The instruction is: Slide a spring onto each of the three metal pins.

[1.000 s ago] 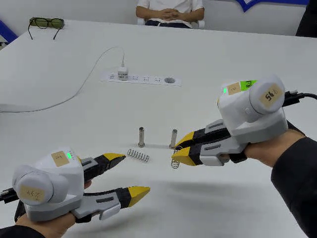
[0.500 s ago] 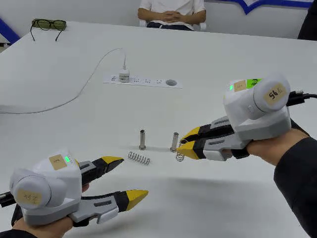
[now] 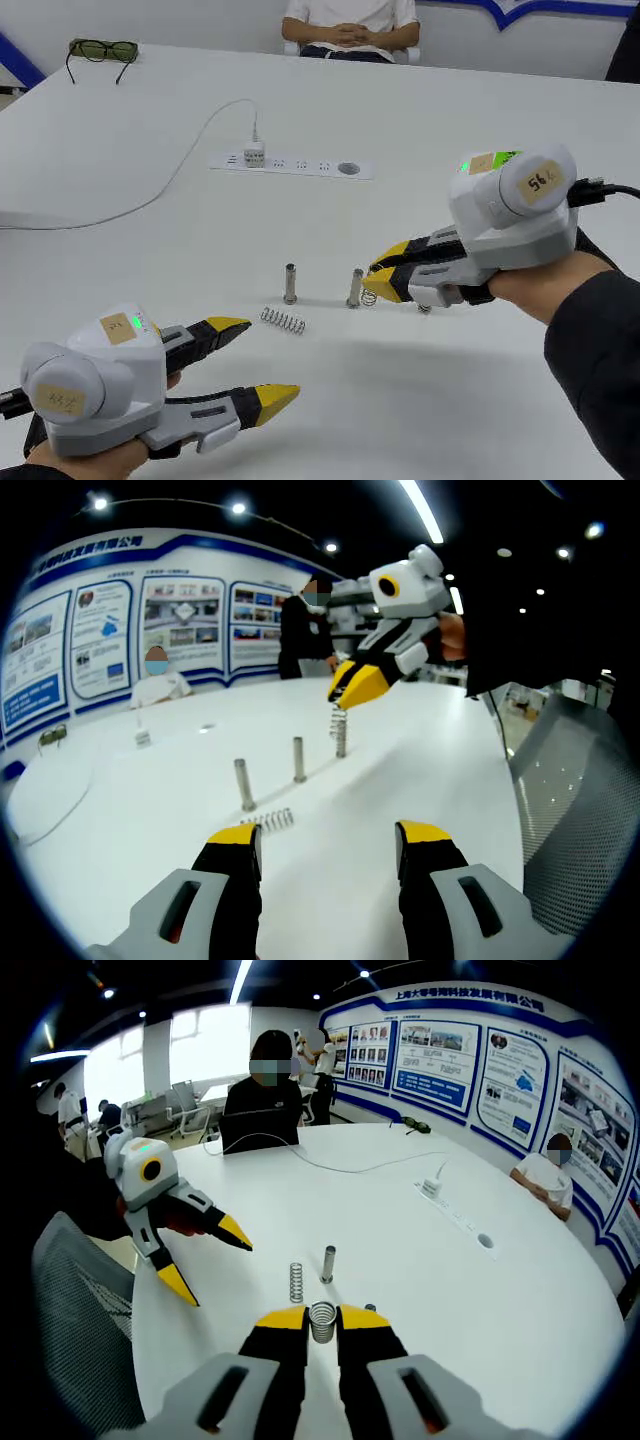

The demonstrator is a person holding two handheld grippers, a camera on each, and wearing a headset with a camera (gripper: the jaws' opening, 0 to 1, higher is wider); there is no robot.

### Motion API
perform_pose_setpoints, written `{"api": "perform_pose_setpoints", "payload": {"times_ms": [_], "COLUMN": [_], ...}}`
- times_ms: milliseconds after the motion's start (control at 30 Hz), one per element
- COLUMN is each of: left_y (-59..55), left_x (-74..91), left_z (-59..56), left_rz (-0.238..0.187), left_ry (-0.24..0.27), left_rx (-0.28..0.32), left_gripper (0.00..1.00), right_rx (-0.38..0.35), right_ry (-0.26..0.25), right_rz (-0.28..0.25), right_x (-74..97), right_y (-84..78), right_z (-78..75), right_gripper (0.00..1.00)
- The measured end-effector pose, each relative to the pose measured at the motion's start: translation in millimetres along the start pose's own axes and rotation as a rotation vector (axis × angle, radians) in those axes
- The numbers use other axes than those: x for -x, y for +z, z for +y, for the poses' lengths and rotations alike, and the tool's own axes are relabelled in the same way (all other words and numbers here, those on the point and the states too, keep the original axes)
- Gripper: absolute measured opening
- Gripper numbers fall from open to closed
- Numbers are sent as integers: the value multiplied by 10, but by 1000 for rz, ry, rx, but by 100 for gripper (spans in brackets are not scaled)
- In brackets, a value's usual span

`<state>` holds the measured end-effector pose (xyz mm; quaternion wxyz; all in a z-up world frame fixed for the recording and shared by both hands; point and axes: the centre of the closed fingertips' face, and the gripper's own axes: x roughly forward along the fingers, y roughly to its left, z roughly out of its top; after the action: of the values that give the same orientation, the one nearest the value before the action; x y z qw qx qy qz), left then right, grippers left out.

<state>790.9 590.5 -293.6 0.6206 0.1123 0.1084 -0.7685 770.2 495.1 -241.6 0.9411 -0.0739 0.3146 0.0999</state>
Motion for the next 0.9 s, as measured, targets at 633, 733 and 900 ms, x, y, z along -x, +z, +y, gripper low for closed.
{"api": "perform_pose_setpoints", "payload": {"times_ms": [633,733,900], "left_y": [-12,-16,-19], "left_x": [-8,-11,-14], "left_z": [1,0,0], "left_rz": [3,4,3], "left_ry": [1,1,1], "left_rx": [1,1,3], "left_gripper": [55,55,55], "right_rx": [-37,-43,-50], "right_ry": [-77,-79,-82], "right_rz": [-27,-28,-26], "right_x": [-77,-107,-163], "right_y": [100,116,125], "right_z": [-327,-351,-386], "right_gripper": [12,12,12]}}
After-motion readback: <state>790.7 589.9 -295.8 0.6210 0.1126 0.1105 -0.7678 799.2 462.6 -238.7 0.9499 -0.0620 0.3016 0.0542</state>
